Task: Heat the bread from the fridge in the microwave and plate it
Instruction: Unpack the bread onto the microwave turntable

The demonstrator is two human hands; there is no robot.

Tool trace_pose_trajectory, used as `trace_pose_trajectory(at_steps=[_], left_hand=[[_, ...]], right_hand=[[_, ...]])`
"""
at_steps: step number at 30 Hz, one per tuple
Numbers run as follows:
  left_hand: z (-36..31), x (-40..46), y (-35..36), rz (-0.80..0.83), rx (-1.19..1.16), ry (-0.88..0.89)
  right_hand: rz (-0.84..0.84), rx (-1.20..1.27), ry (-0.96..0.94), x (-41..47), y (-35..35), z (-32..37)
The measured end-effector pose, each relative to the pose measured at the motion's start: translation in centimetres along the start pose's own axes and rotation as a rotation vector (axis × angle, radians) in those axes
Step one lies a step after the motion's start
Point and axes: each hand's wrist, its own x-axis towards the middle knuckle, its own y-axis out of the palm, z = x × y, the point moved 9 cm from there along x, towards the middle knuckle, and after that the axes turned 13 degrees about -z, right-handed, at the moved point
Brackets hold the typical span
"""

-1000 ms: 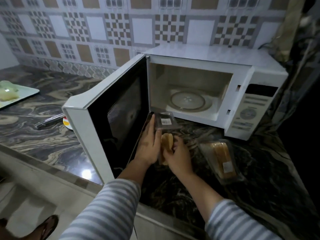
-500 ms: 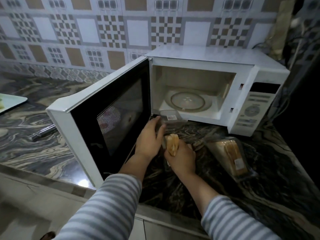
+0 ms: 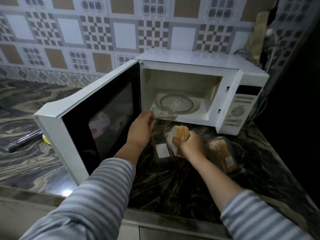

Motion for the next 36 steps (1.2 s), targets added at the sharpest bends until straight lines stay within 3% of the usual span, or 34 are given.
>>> trace_pose_trajectory(at_steps=[5, 11, 19, 24, 29, 36], left_hand=[[1.1, -2.8, 2.0, 0.053, 0.059, -0.086], [2.8, -5.5, 3.9, 0.140, 0.047, -0.047], [5.7, -5.3, 6.8, 0.268, 0.077, -0.272], [6.0, -5.4, 8.4, 0.383, 0.244, -0.203], [6.3, -5.3, 8.7, 0.402, 0.240, -0.203], [6.2, -5.2, 8.6, 0.385, 0.252, -0.166]], right_hand=[[-0.102, 0.017, 0.039, 3.4, -4.2, -1.6], [-0.119, 0.060, 0.001, 8.7, -4.4, 0.6], [-0.049, 0.054, -0.092, 16.1, 1.5, 5.2], [0.036, -0.007, -0.122, 20.1, 6.5, 7.1], [0.057, 0.103, -0.116, 22.7, 9.8, 8.1], [0.019, 0.043, -0.194, 23.7, 12.2, 8.3]])
